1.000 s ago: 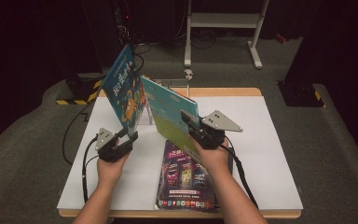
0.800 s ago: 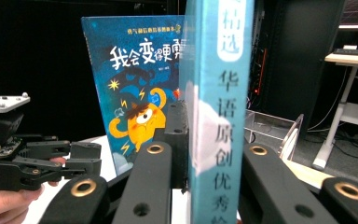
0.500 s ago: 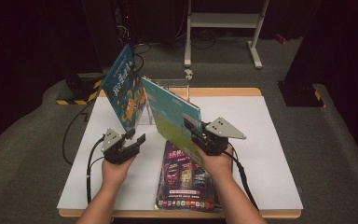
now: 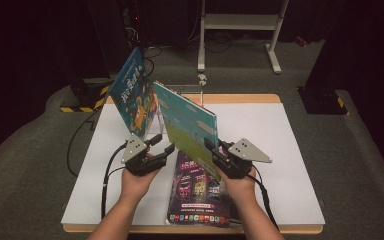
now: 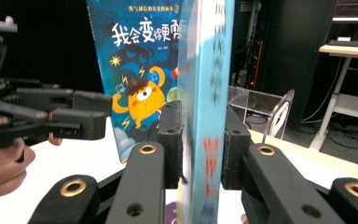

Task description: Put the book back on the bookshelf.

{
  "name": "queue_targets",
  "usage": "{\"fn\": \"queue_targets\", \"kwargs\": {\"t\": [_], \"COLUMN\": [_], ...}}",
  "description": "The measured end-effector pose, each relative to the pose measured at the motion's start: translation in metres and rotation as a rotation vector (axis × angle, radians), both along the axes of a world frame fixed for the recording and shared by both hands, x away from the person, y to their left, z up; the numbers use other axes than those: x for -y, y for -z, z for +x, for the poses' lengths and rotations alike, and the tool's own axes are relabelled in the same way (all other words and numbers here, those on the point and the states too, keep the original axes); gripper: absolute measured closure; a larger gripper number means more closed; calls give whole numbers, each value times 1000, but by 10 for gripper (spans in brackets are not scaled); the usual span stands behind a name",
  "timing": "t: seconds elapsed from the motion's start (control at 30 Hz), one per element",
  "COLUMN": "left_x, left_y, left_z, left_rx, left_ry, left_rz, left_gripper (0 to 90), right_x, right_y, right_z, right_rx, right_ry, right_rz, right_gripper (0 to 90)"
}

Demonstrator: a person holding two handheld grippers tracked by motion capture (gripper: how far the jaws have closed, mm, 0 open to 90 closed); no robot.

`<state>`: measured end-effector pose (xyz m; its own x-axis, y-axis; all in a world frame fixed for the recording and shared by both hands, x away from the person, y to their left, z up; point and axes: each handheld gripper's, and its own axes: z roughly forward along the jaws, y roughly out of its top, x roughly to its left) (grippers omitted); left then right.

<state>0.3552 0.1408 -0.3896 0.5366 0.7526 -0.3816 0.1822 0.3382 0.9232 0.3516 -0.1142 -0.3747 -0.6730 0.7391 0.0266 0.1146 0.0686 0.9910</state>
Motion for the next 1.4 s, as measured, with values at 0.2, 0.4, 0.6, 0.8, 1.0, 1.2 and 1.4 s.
{"fn": "queue_targets", "kwargs": {"t": [0.2, 0.4, 0.6, 0.8, 1.0, 1.2, 1.4], "left_x": [15, 32, 47, 54, 56, 63, 64], "left_y": [-11, -24, -34, -34, -34, -35, -33], "left_z": [-6, -13, -22, -24, -26, -30, -33], "left_rx": [14, 9, 25, 21, 14, 18, 22], "left_ry": [42, 123, 170, 175, 158, 99, 50], "left_rz": [-18, -58, -83, -94, -97, -88, -81], "left_gripper": [378, 294, 231, 186, 159, 140, 141], "right_x": [7, 8, 3, 1, 7, 10, -2], "right_y": [14, 26, 27, 29, 41, 49, 49], "right_z": [-13, -24, -29, -32, -35, -40, -50], "right_rx": [-23, -35, -25, -27, -85, -70, -34], "right_ry": [-4, -19, -27, -26, -40, -42, -90], "right_rz": [-4, 10, 2, 9, -2, -44, -112], "right_gripper": [747, 769, 762, 749, 692, 759, 771]}}
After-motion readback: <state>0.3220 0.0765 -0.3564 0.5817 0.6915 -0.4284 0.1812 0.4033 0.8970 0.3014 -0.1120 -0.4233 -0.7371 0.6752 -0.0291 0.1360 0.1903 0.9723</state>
